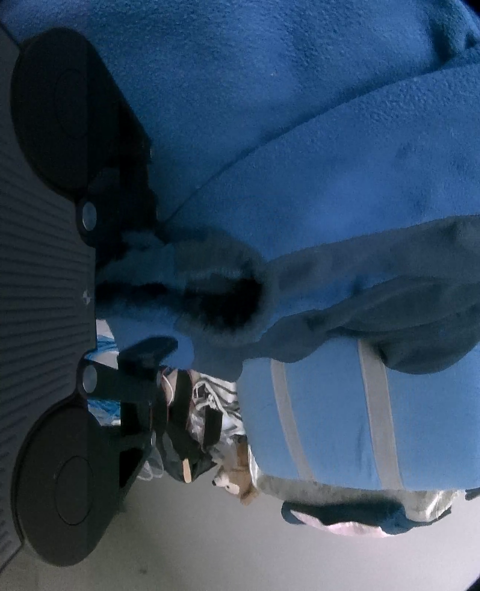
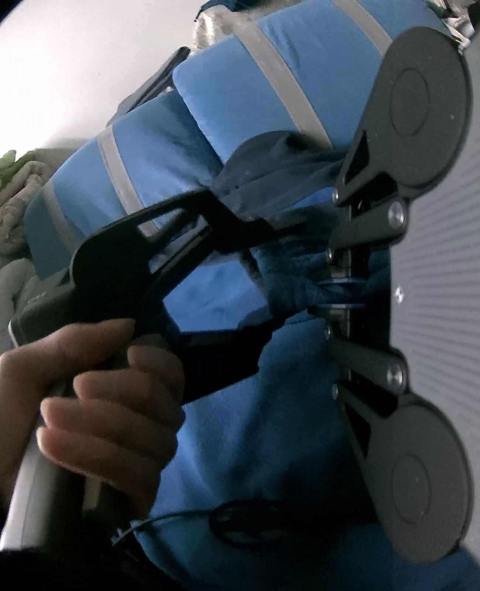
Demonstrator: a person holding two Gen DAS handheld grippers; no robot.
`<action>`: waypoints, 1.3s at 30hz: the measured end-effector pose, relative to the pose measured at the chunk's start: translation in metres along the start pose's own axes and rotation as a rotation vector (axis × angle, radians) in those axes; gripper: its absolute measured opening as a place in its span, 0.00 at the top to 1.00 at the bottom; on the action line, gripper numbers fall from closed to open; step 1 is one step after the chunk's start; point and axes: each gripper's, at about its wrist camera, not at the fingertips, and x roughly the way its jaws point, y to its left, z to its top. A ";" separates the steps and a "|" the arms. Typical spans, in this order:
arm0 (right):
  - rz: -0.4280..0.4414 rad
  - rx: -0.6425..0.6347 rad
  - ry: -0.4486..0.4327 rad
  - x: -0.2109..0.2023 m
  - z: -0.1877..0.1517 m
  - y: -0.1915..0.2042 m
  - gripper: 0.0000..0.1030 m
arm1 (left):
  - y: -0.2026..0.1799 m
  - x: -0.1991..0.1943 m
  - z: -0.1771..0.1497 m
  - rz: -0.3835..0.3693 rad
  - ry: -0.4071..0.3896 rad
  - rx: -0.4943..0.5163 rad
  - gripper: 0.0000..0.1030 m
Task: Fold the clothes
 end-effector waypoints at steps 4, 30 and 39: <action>-0.020 -0.008 -0.006 -0.002 -0.004 0.001 0.86 | -0.006 -0.004 -0.001 0.000 -0.021 0.034 0.84; -0.517 1.130 0.201 0.013 -0.163 -0.223 0.05 | -0.112 -0.104 0.030 -0.487 -0.297 0.164 0.87; -0.307 1.568 0.132 0.012 -0.184 -0.280 0.00 | -0.101 -0.112 0.060 -0.435 -0.403 0.167 0.87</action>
